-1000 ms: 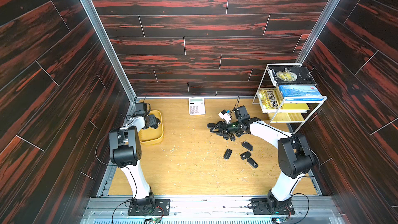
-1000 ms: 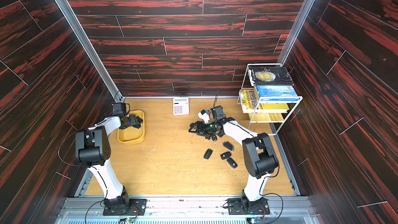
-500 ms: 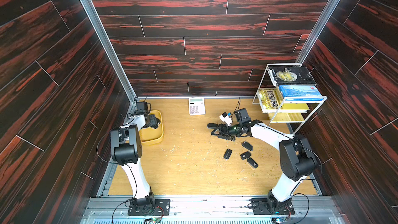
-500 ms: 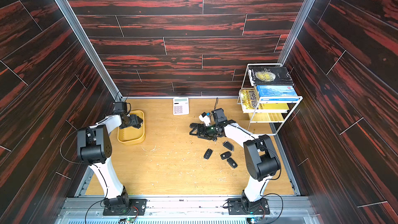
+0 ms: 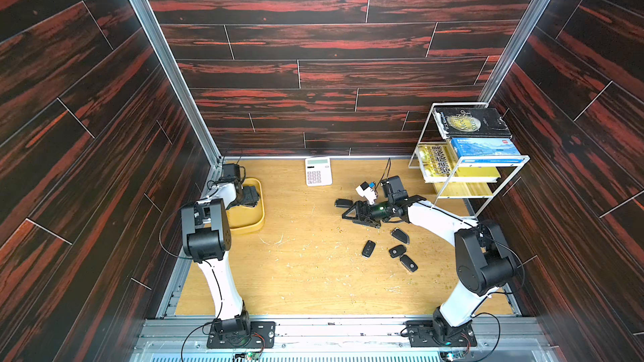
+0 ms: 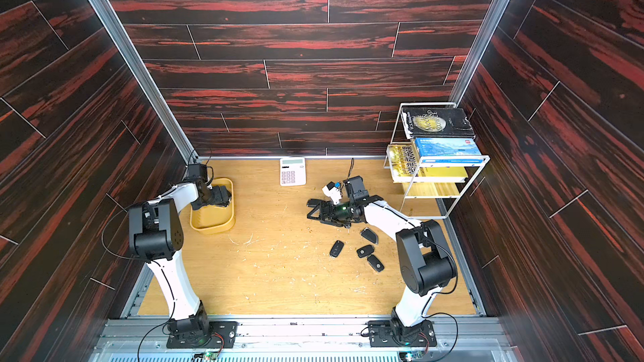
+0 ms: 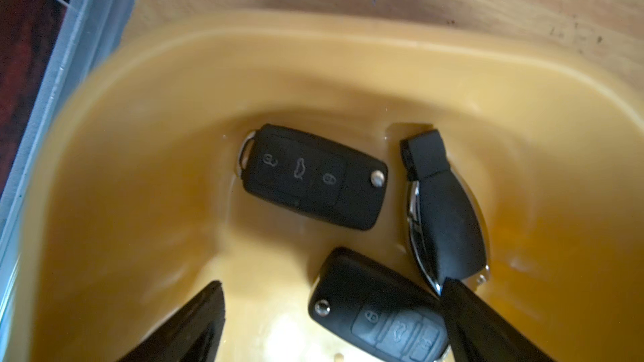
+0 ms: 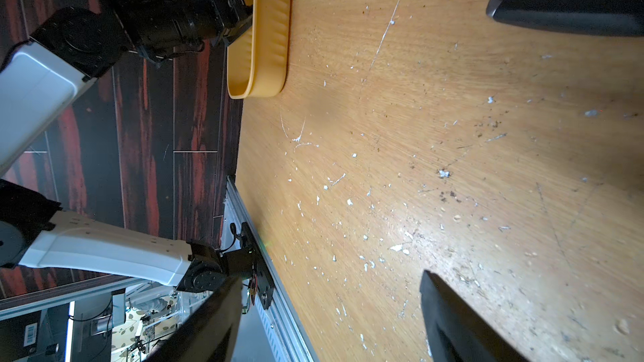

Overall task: Place the car key into the storage box
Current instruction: Place the car key in the storage box.

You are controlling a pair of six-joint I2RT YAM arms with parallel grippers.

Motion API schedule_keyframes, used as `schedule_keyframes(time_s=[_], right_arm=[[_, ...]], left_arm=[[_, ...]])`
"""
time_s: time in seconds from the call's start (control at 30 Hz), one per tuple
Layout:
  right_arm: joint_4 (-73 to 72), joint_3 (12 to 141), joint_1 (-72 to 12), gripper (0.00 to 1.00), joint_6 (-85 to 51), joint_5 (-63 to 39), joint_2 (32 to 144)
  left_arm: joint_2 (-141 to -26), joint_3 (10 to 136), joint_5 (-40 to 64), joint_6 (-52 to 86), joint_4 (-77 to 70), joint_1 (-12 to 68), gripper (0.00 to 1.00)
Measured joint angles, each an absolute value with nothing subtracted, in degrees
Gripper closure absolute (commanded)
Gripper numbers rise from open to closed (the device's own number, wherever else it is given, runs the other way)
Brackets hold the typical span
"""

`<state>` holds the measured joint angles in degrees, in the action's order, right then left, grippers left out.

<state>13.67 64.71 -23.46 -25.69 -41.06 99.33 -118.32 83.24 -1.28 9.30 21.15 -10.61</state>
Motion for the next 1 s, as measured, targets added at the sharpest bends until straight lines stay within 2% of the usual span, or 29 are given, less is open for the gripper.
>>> schedule_keyframes(time_s=[0.27,0.53,0.73,1.0], right_arm=[[15.29,66.30,-23.14,0.16,-25.08,-39.46,99.33],[20.16,69.60,-23.11,0.16,-21.96,-31.92,99.33],[25.23,69.19,-23.11,0.16,-20.47,-25.80,98.08],[31.75,63.24,-23.79,0.17,-20.51,-16.27,88.79]], left_arm=[[-111.42,78.11,-0.73,8.82,20.80,-10.61,0.00],[-99.92,72.82,2.81,10.22,17.39,-10.61,0.00],[-87.83,70.72,8.43,18.17,16.67,-8.99,0.00],[-74.24,69.38,20.08,31.81,16.80,-6.85,0.00]])
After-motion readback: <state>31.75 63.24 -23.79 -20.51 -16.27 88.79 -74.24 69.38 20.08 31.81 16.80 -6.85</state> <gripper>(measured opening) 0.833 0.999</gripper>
